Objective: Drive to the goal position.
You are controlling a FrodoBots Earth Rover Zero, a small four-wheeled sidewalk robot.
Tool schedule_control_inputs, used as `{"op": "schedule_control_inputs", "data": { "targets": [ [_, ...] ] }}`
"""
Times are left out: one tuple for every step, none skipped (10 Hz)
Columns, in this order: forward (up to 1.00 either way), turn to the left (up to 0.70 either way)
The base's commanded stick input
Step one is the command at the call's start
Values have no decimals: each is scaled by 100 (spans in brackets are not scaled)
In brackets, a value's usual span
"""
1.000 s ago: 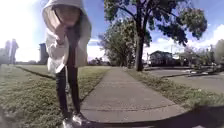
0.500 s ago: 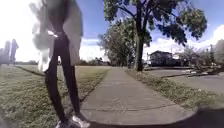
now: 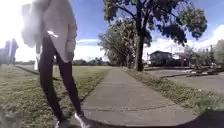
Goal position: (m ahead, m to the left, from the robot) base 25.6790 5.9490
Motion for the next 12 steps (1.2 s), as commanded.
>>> {"op": "schedule_control_inputs", "data": {
  "targets": [
    [1,0],
    [0,0],
    [3,0],
    [5,0],
    [5,0],
    [5,0],
    [5,0],
    [5,0],
    [5,0],
    [6,0],
    [9,0],
    [19,0]
  ]
}}
